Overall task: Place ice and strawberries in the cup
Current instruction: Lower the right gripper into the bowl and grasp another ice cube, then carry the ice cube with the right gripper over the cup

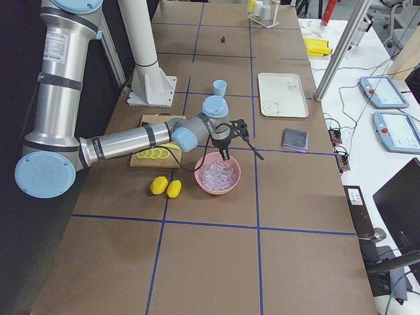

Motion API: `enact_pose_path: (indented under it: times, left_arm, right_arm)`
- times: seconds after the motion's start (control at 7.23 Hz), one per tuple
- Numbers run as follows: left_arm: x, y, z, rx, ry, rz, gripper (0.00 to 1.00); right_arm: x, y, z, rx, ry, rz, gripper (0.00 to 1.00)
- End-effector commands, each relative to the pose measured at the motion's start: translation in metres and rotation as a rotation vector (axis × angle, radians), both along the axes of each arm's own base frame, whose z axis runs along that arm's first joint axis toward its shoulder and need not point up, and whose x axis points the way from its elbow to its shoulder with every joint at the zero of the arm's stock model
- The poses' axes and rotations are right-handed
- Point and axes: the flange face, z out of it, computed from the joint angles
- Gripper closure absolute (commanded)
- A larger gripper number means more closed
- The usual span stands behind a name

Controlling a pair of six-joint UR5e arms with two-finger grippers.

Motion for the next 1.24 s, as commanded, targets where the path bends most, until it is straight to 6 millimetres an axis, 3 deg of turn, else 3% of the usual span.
enact_pose_path:
  times: [0.0,0.28,0.41,0.55,0.69,0.83,1.11]
  left_arm:
    - [0.000,0.000,0.002,-0.004,0.000,0.000,0.00]
    - [-0.001,0.001,0.001,-0.004,0.001,-0.002,0.00]
    - [0.000,0.001,0.001,-0.004,0.003,-0.002,0.00]
    - [0.000,0.000,0.001,-0.004,0.003,0.000,0.00]
    - [0.000,0.000,0.001,-0.004,0.003,0.000,0.00]
    - [0.000,0.000,0.001,-0.004,0.003,0.000,0.00]
    - [0.000,0.001,0.003,-0.008,0.003,-0.002,0.00]
  right_arm:
    - [-0.009,-0.015,-0.059,-0.005,-0.010,-0.004,1.00]
    - [-0.056,-0.036,-0.116,0.006,-0.009,-0.040,1.00]
    - [-0.093,-0.041,-0.157,-0.042,-0.029,-0.020,0.99]
    - [-0.141,-0.036,-0.198,-0.051,-0.023,-0.024,0.99]
    - [-0.213,-0.012,-0.237,-0.068,0.017,-0.032,0.98]
    - [-0.266,-0.003,-0.275,-0.083,0.042,0.004,0.98]
    - [-0.327,0.019,-0.333,-0.136,-0.015,0.053,0.98]
